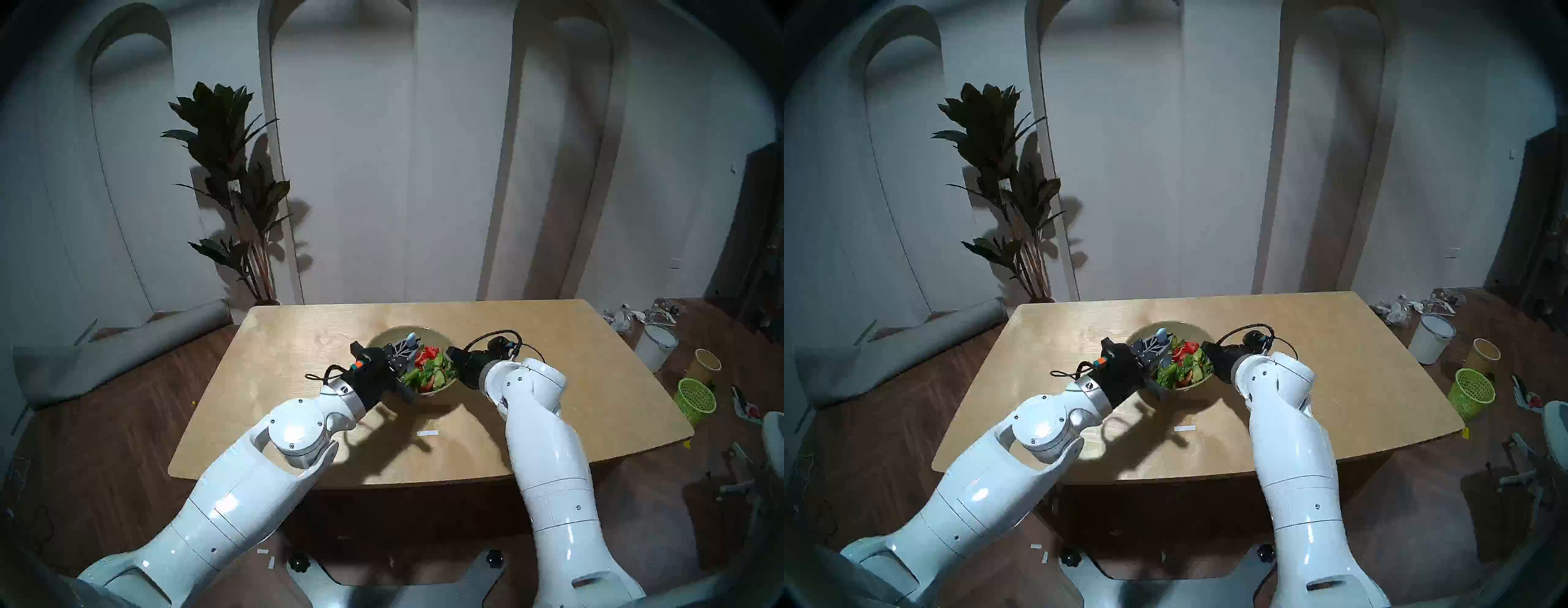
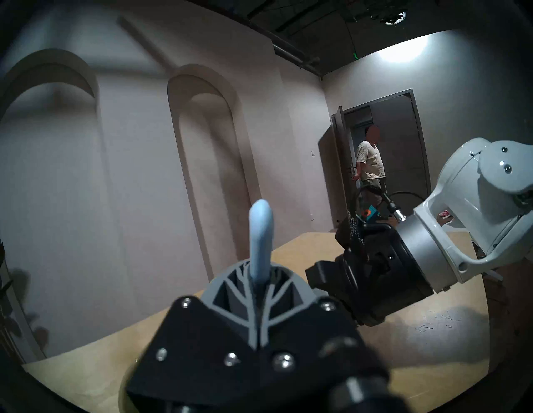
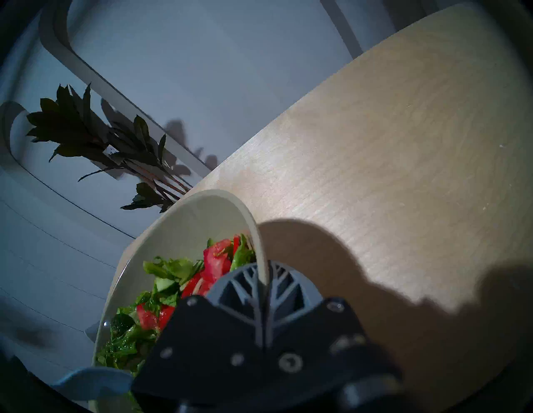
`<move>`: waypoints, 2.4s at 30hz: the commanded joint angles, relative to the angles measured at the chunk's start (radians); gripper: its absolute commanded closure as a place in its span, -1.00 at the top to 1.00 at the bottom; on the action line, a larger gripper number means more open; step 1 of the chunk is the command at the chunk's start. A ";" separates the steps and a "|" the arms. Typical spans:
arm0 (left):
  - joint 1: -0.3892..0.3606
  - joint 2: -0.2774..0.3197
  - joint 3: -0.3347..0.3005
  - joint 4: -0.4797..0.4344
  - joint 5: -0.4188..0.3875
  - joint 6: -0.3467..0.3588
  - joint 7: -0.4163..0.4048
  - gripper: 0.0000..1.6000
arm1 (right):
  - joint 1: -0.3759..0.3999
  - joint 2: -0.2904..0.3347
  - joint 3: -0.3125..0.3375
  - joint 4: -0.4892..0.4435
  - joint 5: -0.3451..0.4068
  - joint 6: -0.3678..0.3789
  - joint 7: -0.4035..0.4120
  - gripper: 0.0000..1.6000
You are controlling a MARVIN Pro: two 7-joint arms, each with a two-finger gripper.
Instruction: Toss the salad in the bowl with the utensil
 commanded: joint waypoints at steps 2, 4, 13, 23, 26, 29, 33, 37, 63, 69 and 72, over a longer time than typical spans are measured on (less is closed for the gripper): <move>-0.123 -0.060 -0.026 0.067 0.034 -0.041 -0.026 -1.00 | 0.006 0.000 0.002 -0.016 0.002 -0.002 0.002 -1.00; -0.139 -0.084 -0.038 0.093 0.038 -0.027 -0.037 -1.00 | 0.006 0.000 0.002 -0.015 0.002 -0.002 0.002 -1.00; -0.200 -0.163 -0.050 0.253 0.087 -0.054 -0.084 -1.00 | 0.006 0.000 0.002 -0.015 0.002 -0.002 0.002 -1.00; -0.287 -0.235 -0.034 0.441 0.135 -0.084 -0.106 -1.00 | 0.006 0.000 0.002 -0.015 0.002 -0.002 0.002 -1.00; -0.309 -0.245 -0.018 0.495 0.134 -0.093 -0.119 -1.00 | 0.006 0.000 0.002 -0.016 0.002 -0.002 0.002 -1.00; -0.309 -0.242 -0.011 0.517 0.135 -0.108 -0.143 -1.00 | 0.005 0.000 0.002 -0.017 0.002 -0.002 0.002 -1.00; -0.277 -0.223 -0.014 0.484 0.107 -0.070 -0.178 -1.00 | 0.005 0.000 0.002 -0.018 0.002 -0.002 0.001 -1.00; -0.228 -0.188 -0.019 0.403 0.081 -0.020 -0.202 -1.00 | 0.005 0.000 0.002 -0.018 0.002 -0.002 0.001 -1.00; -0.097 -0.044 -0.136 0.063 -0.048 0.101 -0.295 -1.00 | 0.006 0.000 0.002 -0.016 0.002 -0.002 0.002 -1.00; -0.187 -0.099 -0.145 0.126 -0.036 0.121 -0.266 -1.00 | 0.006 0.000 0.002 -0.016 0.002 -0.002 0.002 -1.00; -0.218 -0.151 -0.147 0.178 -0.024 0.140 -0.264 -1.00 | 0.006 0.000 0.002 -0.015 0.002 -0.002 0.002 -1.00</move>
